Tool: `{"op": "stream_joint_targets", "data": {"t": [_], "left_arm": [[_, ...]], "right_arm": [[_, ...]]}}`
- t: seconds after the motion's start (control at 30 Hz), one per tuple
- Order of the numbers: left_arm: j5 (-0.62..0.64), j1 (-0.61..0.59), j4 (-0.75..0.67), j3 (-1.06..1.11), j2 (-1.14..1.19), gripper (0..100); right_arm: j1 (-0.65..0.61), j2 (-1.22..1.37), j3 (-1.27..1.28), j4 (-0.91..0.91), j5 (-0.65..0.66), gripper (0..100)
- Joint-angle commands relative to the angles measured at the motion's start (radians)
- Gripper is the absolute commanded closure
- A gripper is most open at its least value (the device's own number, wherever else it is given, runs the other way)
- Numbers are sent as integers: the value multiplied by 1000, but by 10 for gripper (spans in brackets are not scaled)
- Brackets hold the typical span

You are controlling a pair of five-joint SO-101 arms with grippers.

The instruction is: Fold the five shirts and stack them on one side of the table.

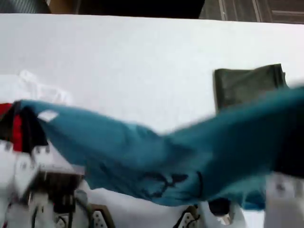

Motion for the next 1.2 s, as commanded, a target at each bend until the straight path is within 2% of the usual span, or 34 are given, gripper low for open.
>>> {"op": "stream_joint_targets", "data": {"t": [0.0, 0.1, 0.23, 0.37, 0.5, 0.63, 0.77, 0.93, 1.17], "left_arm": [[11, -2, -158, 186, 63, 974], [11, 0, -269, 271, 166, 974], [11, 14, -379, 257, 364, 974], [11, 40, -388, 147, 585, 974], [6, 43, -371, -25, 787, 974], [6, 44, -296, -205, 954, 974], [8, 49, -215, -305, 1083, 974], [0, 49, -97, -357, 1185, 974], [-77, 49, 115, -364, 1220, 974]], "right_arm": [[-79, 70, 186, -31, -6, 979], [-97, 108, 353, -108, -8, 979], [-94, 171, 552, -268, -8, 979], [-91, 251, 678, -412, -6, 979], [-65, 357, 694, -486, -2, 979], [-24, 447, 694, -536, -2, 979], [4, 509, 701, -506, -5, 979], [15, 575, 701, -426, 0, 979], [15, 650, 701, -275, 2, 979]]}}
